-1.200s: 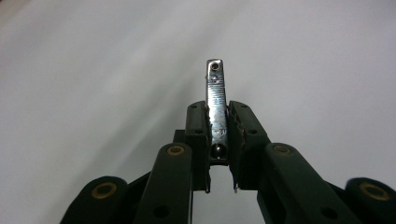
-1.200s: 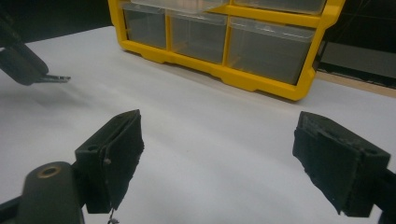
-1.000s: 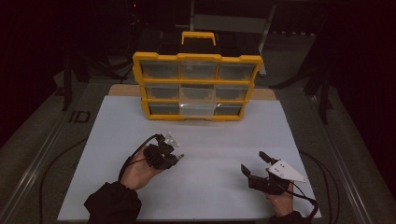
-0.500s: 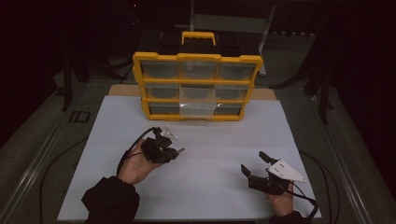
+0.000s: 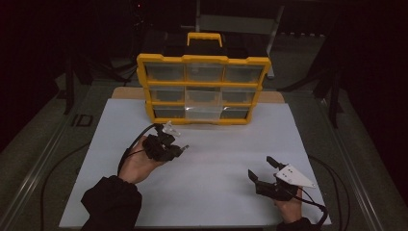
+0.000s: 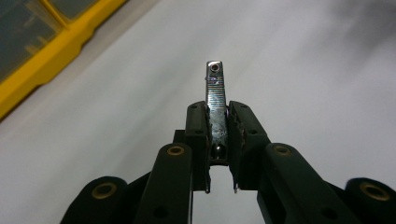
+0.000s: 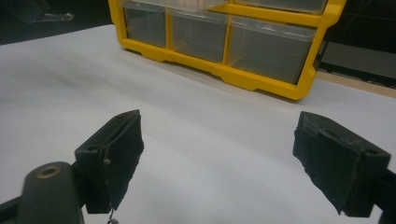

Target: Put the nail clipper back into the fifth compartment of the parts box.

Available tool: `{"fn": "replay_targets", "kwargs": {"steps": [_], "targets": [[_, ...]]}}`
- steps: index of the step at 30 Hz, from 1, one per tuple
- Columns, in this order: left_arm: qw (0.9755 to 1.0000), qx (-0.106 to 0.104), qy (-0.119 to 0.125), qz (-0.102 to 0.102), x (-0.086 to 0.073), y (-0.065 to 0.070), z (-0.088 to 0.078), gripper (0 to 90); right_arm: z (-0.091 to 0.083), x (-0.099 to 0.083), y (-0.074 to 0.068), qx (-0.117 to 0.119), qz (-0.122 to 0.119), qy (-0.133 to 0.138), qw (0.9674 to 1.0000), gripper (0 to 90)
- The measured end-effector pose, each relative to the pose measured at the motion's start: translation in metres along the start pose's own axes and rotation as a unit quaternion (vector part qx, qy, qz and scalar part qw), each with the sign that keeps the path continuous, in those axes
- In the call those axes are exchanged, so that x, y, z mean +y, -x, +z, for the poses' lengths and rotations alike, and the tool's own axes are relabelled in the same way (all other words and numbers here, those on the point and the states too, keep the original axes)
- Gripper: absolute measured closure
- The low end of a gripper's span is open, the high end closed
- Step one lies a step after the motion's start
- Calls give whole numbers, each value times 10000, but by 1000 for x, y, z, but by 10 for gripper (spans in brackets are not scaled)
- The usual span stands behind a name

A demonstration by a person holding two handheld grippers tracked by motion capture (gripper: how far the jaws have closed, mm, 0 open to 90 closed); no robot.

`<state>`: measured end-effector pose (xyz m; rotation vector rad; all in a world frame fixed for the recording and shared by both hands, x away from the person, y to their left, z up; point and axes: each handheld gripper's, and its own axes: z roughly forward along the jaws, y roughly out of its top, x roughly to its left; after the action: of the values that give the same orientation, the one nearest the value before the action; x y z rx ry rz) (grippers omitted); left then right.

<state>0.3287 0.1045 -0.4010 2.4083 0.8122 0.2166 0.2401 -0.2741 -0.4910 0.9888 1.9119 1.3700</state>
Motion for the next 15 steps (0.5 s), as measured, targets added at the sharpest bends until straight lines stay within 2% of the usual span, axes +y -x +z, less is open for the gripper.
{"fn": "replay_targets", "kwargs": {"steps": [15], "targets": [[9999, 1, 118, -52, 15, -12, -12, 799, 0, 0, 0, 22, -17, 2, 10000, 156]]}}
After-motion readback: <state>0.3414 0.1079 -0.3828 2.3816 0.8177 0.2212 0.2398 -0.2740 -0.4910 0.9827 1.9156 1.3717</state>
